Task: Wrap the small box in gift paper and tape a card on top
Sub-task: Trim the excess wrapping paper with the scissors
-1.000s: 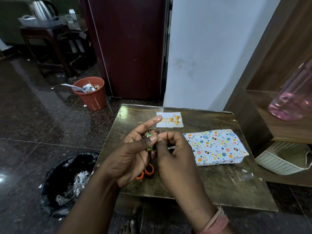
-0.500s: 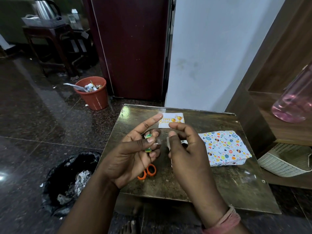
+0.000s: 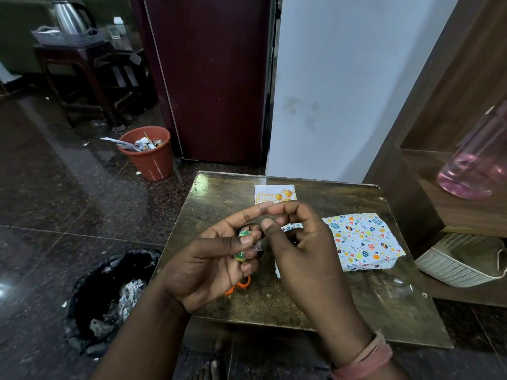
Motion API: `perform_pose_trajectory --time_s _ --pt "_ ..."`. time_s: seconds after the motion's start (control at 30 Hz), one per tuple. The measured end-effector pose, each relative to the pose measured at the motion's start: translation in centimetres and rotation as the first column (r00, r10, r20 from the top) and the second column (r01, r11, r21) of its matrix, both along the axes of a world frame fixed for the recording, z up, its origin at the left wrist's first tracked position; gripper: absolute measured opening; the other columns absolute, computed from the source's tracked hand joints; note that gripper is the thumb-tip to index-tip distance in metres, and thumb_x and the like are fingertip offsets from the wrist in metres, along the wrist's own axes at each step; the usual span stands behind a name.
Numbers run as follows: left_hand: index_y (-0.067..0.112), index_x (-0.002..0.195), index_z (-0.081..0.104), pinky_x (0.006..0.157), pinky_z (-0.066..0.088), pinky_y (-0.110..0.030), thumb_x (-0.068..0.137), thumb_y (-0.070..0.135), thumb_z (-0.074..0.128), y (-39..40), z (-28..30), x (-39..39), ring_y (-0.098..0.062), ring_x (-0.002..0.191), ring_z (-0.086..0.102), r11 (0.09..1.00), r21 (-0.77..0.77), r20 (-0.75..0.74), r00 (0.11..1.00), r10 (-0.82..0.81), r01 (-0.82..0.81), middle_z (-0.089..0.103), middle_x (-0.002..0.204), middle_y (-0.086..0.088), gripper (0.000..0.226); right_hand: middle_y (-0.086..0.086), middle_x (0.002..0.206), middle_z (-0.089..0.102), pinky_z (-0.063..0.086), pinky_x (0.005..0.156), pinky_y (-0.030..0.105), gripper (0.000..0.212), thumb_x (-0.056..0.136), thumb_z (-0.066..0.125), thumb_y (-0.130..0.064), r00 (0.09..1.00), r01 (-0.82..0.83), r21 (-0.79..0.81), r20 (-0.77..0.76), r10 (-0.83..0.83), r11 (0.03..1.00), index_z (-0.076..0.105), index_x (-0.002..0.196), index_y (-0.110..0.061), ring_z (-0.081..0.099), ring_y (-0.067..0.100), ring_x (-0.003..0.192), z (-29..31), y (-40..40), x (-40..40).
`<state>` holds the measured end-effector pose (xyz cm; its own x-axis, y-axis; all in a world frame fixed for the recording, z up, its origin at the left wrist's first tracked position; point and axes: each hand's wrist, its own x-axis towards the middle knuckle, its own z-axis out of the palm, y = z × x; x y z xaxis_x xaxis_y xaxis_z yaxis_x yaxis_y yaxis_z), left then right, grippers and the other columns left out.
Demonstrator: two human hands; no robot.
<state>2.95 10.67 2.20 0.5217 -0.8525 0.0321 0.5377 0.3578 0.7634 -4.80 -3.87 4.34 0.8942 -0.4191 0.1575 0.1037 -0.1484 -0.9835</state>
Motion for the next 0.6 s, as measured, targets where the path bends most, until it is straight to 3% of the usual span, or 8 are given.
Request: perform_pose_trajectory --time_s 0.1,0.2,0.3,0.33,0.47,0.6 --pt "0.009 0.152 0.047 0.068 0.042 -0.022 0.084 0.009 0.076 0.00 -0.12 0.23 -0.007 0.078 0.050 0.999 0.038 -0.008 1.000 0.030 -0.030 0.054 0.113 -0.005 0.074 0.000 0.095 0.071 0.041 0.054 0.008 0.022 0.096 0.061 -0.004 0.994 -0.098 -0.047 -0.060 0.095 0.994 0.070 0.100 -0.024 0.060 0.001 0.063 -0.18 0.03 0.02" --pt "0.011 0.153 0.047 0.082 0.043 -0.023 0.085 0.009 0.073 0.03 -0.21 0.39 -0.008 0.085 0.054 0.998 0.031 -0.015 0.998 0.060 -0.060 0.053 0.112 -0.006 0.072 0.004 0.108 0.067 0.046 0.062 0.012 0.033 0.093 0.059 0.000 0.988 -0.138 -0.069 -0.085 0.132 0.988 0.070 0.107 -0.028 0.064 0.005 0.076 -0.53 0.22 0.09" --pt "0.011 0.154 0.045 0.110 0.027 -0.035 0.088 0.007 0.068 0.02 -0.42 0.49 -0.025 0.114 0.047 0.993 0.038 -0.034 0.993 0.114 -0.113 0.045 0.124 -0.017 0.070 -0.002 0.116 0.059 0.057 0.071 0.026 0.034 0.092 0.066 -0.008 0.983 -0.172 -0.057 -0.076 0.168 0.983 0.069 0.113 -0.034 0.068 0.017 0.083 -0.45 0.35 0.01" --pt "0.010 0.154 0.045 0.117 0.021 -0.039 0.090 0.005 0.063 0.00 -0.48 0.51 -0.030 0.124 0.041 0.992 0.034 -0.045 0.991 0.123 -0.122 0.041 0.130 -0.020 0.067 -0.004 0.117 0.056 0.056 0.075 0.025 0.035 0.092 0.069 -0.010 0.981 -0.183 -0.072 -0.084 0.177 0.980 0.069 0.116 -0.036 0.067 0.014 0.085 -0.37 0.39 -0.07" --pt "0.012 0.152 0.048 0.110 0.041 -0.033 0.091 0.004 0.053 -0.10 -0.12 0.42 -0.023 0.113 0.053 0.987 0.048 -0.077 0.985 0.154 -0.151 0.051 0.129 -0.018 0.062 -0.004 0.113 0.049 0.046 0.080 0.009 0.042 0.090 0.072 -0.009 0.974 -0.217 -0.113 -0.092 0.207 0.970 0.067 0.123 -0.035 0.059 -0.001 0.089 -0.06 0.62 -0.29" --pt "0.010 0.155 0.043 0.127 0.016 -0.054 0.092 0.004 0.052 -0.12 -0.11 0.30 -0.039 0.136 0.040 0.983 0.056 -0.066 0.982 0.177 -0.173 0.034 0.157 -0.035 0.063 -0.006 0.115 0.046 0.046 0.082 0.007 0.038 0.092 0.073 -0.012 0.970 -0.233 -0.169 -0.104 0.218 0.958 0.068 0.123 -0.034 0.059 -0.001 0.098 0.06 0.78 -0.41"
